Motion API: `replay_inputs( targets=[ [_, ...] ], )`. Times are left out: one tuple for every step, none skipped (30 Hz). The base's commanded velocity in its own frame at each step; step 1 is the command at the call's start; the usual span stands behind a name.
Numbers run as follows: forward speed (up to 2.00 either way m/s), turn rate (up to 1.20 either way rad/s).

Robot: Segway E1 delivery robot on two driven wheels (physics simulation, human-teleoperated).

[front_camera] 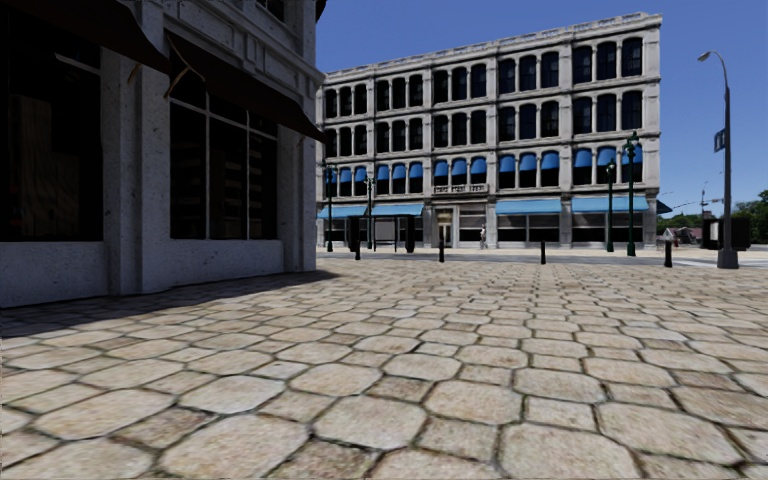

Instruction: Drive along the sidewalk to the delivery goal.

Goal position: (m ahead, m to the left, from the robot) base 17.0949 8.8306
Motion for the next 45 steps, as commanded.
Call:
replay_inputs(
  targets=[
    [2.0, 0.0],
    [2.0, 0.0],
    [2.0, 0.0],
    [2.0, 0.0],
    [2.0, 0.0],
    [2.0, 0.0],
    [2.0, 0.0],
    [2.0, 0.0],
    [2.0, 0.0],
    [2.0, 0.0],
    [2.0, 0.0],
    [2.0, 0.0],
    [2.0, 0.0],
    [2.0, 0.0],
    [2.0, 0.0],
    [2.0, 0.0],
    [2.0, 0.0],
    [2.0, 0.0],
    [2.0, 0.0],
    [2.0, 0.0],
    [2.0, 0.0],
    [2.0, 0.0],
    [2.0, 0.0],
    [2.0, 0.0],
    [2.0, 0.0],
    [2.0, 0.0],
    [2.0, 0.0],
    [2.0, 0.0],
    [2.0, 0.0],
    [2.0, 0.0],
    [2.0, 0.0],
    [2.0, 0.0],
    [2.0, 0.0],
    [2.0, 0.0],
    [2.0, 0.0],
    [2.0, 0.0],
    [2.0, 0.0],
    [2.0, 0.0],
    [2.0, 0.0],
    [2.0, 0.0],
    [2.0, 0.0],
    [2.0, 0.0],
    [2.0, 0.0],
    [2.0, 0.0],
    [2.0, 0.0]
  ],
)
